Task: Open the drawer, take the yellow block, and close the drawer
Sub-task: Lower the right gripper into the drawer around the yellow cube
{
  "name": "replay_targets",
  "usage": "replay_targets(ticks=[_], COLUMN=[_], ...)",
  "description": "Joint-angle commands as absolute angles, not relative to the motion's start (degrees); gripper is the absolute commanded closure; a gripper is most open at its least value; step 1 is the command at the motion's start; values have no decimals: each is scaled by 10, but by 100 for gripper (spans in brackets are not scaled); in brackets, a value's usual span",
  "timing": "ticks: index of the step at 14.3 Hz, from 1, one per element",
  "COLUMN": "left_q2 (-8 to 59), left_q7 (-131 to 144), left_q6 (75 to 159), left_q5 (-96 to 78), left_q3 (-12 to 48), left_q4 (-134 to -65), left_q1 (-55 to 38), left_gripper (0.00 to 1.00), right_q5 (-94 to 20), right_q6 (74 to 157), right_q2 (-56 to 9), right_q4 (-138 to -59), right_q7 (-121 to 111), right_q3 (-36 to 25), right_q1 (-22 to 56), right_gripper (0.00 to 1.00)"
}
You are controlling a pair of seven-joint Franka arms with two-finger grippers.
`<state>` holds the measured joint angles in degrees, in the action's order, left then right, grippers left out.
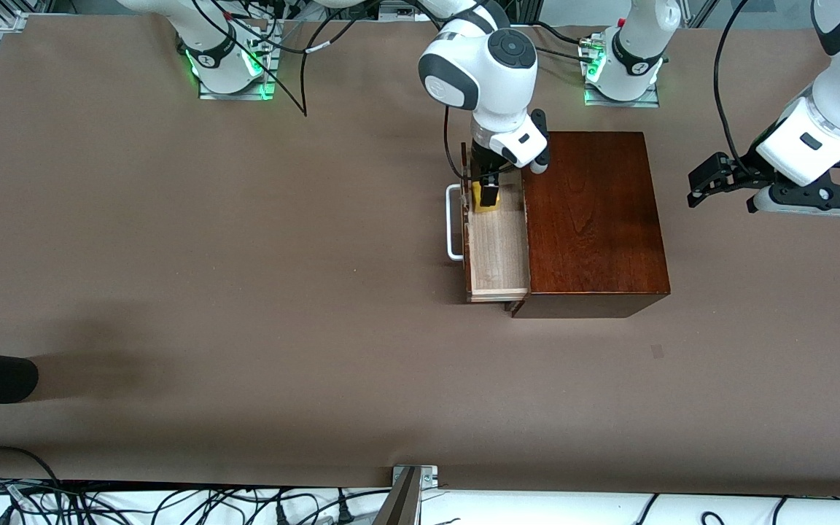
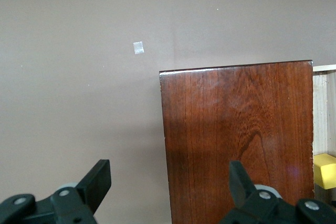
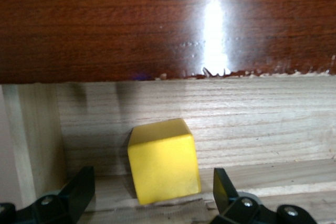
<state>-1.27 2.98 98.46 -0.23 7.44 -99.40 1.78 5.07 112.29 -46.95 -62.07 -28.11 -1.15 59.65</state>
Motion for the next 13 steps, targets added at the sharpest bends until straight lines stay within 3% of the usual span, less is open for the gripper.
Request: replay_targets(ticks=[1, 9, 10, 11, 12, 13], left_q2=[-11, -11, -11, -11, -11, -11], left_q7=[22, 20, 20, 20, 20, 20], left_q6=[976, 975, 975, 975, 975, 975], left_q5=[-7, -7, -8, -8, -8, -8], left_q3=[78, 78, 78, 78, 78, 78], left_q4=[-983, -983, -983, -983, -983, -983], left_q1=[18, 18, 18, 18, 18, 18], left_gripper=[0, 0, 0, 0, 0, 0], right_q5=[55, 57, 57, 58, 58, 58], right_q6=[1113, 1140, 1139, 1136, 1133, 1133], right_q2=[-480, -505, -505, -505, -504, -502], right_q4=[-604, -601, -600, -599, -598, -597], right_q7=[-286, -286, -288, -292, -289, -289], right_q3=[-16, -17, -18, -20, -21, -23], right_q1=[603, 602, 601, 601, 602, 601], right_gripper=[0, 1, 21, 53, 92, 100])
